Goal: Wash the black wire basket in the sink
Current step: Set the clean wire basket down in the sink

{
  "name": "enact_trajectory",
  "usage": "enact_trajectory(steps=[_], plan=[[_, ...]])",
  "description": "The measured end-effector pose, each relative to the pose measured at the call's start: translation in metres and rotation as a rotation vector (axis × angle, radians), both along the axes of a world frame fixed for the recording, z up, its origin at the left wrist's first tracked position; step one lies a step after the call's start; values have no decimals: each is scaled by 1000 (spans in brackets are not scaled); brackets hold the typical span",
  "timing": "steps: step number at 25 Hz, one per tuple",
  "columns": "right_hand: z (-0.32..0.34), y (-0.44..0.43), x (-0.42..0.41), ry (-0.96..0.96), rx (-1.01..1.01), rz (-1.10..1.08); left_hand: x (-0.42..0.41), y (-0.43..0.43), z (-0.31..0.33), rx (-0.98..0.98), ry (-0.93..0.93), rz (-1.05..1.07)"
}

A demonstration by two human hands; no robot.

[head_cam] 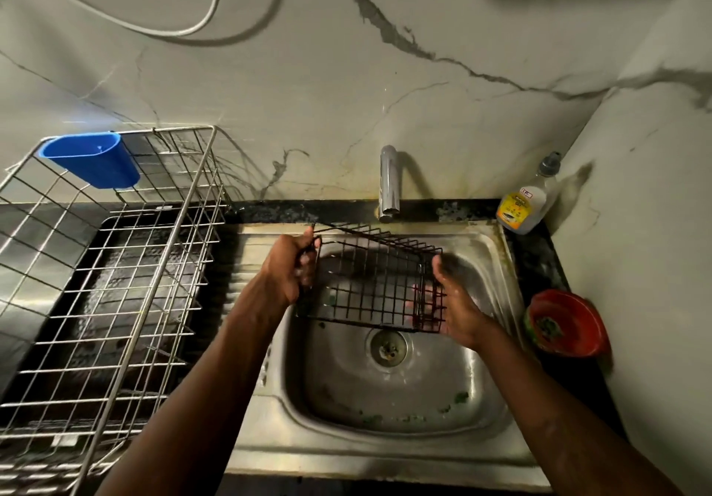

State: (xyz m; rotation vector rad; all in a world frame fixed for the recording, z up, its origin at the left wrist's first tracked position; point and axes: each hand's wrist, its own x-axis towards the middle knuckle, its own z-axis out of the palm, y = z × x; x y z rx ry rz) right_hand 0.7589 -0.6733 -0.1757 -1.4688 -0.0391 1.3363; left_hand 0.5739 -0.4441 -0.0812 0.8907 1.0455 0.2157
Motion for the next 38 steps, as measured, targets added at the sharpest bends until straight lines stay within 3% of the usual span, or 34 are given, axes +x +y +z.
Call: enact_trajectory(steps=[3, 6, 9, 12, 13, 15, 17, 19, 22, 26, 30, 33, 36, 38], plan=[[17, 2, -5, -179, -63, 0, -8, -5, -12, 97, 195, 28], [34, 3, -5, -308, -83, -88, -14, -23, -13, 94, 267, 16], [50, -4, -12, -515, -59, -186, -20, -37, -11, 160, 161, 48], [52, -24, -29, -675, 181, -236, -26, -45, -16, 297, -52, 142], [46, -29, -32, -695, 173, -231, -25, -49, -19, 329, -71, 145], [27, -28, -30, -601, -109, -206, -22, -55, -40, 325, 20, 41], [12, -26, -29, -277, -418, -72, -26, -59, -72, 219, 198, -104], [-4, -30, -27, -185, -535, 28, -34, -61, -98, 98, 341, -173], [-8, -36, -23, -233, -517, -21, -33, -56, -114, 28, 343, -176], [1, -37, -11, -355, -401, -85, -20, -48, -94, 102, 302, -196], [23, -44, -13, -627, -51, -131, -22, -56, -58, 273, -14, -177], [34, -49, -28, -727, 236, -315, -29, -60, -51, 352, -243, -111], [29, -42, -37, -850, 23, -341, -22, -64, -62, 431, -210, -92], [22, -33, -29, -599, -280, -248, -13, -70, -72, 358, 67, -104]])
